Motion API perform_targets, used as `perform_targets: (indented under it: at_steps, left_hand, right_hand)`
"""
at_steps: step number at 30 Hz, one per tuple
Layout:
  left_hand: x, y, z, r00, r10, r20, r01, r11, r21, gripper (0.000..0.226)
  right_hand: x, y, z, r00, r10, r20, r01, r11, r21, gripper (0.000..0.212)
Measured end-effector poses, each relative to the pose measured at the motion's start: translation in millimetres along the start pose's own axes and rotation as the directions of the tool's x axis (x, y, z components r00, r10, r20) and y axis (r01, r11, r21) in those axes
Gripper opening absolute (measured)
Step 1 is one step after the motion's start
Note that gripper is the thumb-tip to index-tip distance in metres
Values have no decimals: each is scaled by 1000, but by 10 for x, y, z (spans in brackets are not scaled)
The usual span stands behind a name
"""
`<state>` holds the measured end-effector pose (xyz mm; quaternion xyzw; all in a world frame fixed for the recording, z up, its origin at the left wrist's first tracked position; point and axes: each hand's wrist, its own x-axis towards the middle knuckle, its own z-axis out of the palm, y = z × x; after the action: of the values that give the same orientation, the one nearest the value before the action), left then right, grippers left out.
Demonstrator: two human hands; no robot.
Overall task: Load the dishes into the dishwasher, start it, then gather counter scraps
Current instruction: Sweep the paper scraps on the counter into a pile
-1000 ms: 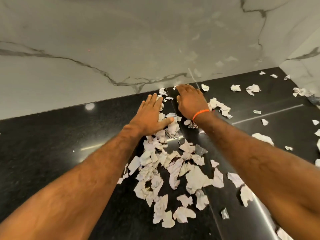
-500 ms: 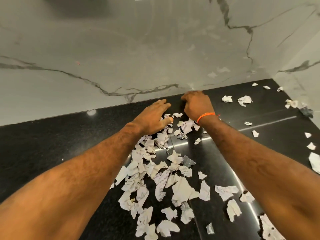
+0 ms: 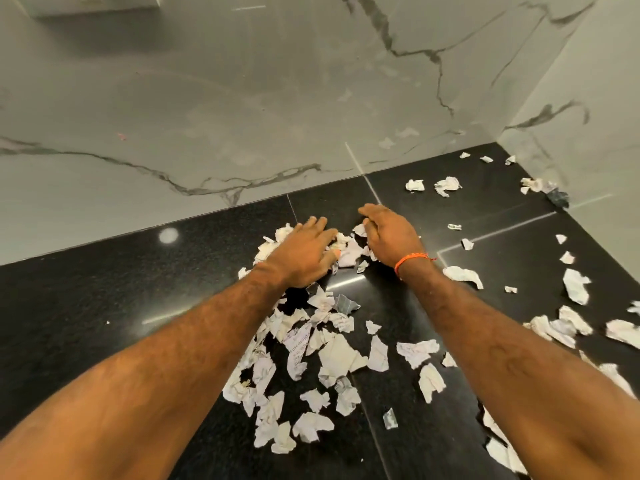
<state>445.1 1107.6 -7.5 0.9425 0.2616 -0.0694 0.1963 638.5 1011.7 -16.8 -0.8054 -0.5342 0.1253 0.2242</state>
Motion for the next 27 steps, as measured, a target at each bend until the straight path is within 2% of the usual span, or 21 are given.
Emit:
perform_targets:
  at_steps: [3,6,10,12,13,15,16,18,21,23,24,27]
  left_hand:
    - [-161,242,20,989,144,-45,-149,980,-130,49]
    - [-172,293,-19,963,196,-186,-212,975,-68,38]
    - [-38,292,4,981,123,-149,-126,992,-11,50]
    - [67,394,32,982,138,-127,-139,990,2,54]
    - [119,469,41,981,150,-126,-151,989,6,55]
    - [267,666,58,973,186,-135,-185,983,22,56]
    - [329,757,58,969,202,-138,-200,979,28,56]
    - [494,975,63,957,256,-135,-250,967,56,58]
    - [752,1242,104,948,302,-100,-293,951,103,63]
    - [973,1382,157,948,306,-83,-295,948,120,67]
    - [1055,1424,175,950,304,-78,-293,948,127,68]
    - [1329,1534,257,948,312,-56,-300,941,156,72]
  right_hand:
    - [-200,-29,76,994,-22,108,28,998,-50,38]
    - [-480,-39,-20,1000,3,-10,-2,998,57,40]
    - [-570,199,-231,962,182,-204,-179,983,33,42]
    - [-652,373,-297,967,213,-136,-224,972,-69,38]
    - [-725,441,-305,981,183,-65,-188,978,-85,37]
    - [-909,566,-357,992,116,42,-116,993,-7,35]
    - [-985,605,-399,991,124,46,-127,991,50,33]
    - [-1064,760,-560,983,181,-41,-178,981,77,30]
    - [-1017,1092,-787,949,206,-238,-224,973,-50,29]
    - [-913,1402,-900,915,282,-289,-336,929,-155,32]
    - [-863,1521,-933,892,360,-273,-418,887,-197,41]
    - [-693,1825,-882,780,589,-213,-621,771,-141,64]
